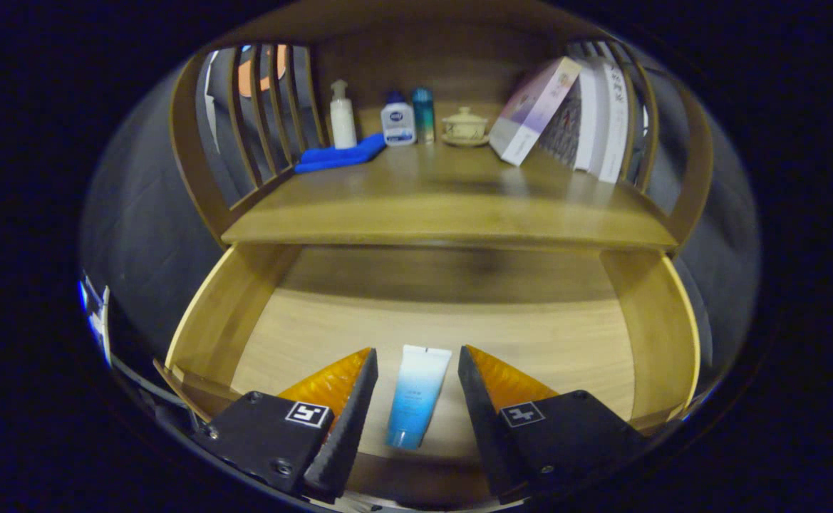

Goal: Pull open the drawer, take out the items inside it, and place them on the countertop above the cabinet.

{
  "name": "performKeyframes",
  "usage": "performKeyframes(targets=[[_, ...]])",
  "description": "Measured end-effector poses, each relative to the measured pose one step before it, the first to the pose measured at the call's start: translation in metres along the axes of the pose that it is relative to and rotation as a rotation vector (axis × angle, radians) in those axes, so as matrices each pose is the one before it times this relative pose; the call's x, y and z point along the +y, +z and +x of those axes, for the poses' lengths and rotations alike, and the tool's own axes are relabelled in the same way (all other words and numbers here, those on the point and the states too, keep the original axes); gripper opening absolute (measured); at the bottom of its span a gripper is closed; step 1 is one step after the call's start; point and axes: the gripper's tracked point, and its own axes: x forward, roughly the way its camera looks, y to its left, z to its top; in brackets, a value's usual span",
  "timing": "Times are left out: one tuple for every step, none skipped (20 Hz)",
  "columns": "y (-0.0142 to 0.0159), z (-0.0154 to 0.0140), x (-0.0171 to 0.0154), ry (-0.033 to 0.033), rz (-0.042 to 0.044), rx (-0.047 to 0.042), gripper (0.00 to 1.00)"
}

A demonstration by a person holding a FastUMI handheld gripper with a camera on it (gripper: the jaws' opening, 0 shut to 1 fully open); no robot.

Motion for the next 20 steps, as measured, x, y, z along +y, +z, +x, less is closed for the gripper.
performKeyframes(targets=[[-0.00528,0.00799,-0.00002,0.00658,0.00128,0.05203,0.73],[-0.00411,0.00698,-0.00469,-0.01757,0.00307,0.04591,0.73],[-0.00652,0.00497,-0.00355,-0.00461,0.0025,0.04822,0.73],[-0.00352,0.0049,0.00215,0.00497,0.01277,0.04751,0.73],[-0.00333,0.0023,0.00073,0.00472,0.00841,0.04205,0.73],[-0.00146,0.00231,-0.00086,-0.00452,0.00165,0.03068,0.73],[-0.00285,0.00315,-0.00158,-0.01636,-0.00383,0.03374,0.73],[-0.00197,0.00036,0.00207,-0.00511,-0.00906,0.02045,0.73],[-0.00063,0.00265,0.00081,-0.00328,-0.00581,0.0159,0.73],[-0.00229,0.00095,-0.00016,-0.00601,0.00085,0.01997,0.73],[-0.00141,0.00268,0.00058,-0.0047,0.00349,0.01727,0.73],[-0.00166,0.00262,0.00131,-0.00231,0.00061,0.01669,0.73],[-0.00183,0.00344,0.00136,-0.00186,-0.00417,0.01571,0.73],[-0.00104,0.00384,0.00049,-0.00302,0.00487,0.01241,0.73],[0.00098,0.00031,-0.00054,-0.00537,0.00339,0.01283,0.72],[-0.00036,-0.00156,0.00131,-0.0061,-0.00742,0.00546,0.72],[0.00025,0.0021,-0.00178,-0.01197,-0.01026,0.00696,0.71],[0.00074,-0.00097,-0.00093,-0.01302,0.0008,0.00229,0.66],[0.00113,-0.00147,-0.00172,-0.00976,0.00005,-0.00164,0.65],[0.00085,0.0006,-0.00164,-0.00735,-0.01123,-0.00501,0.62]])
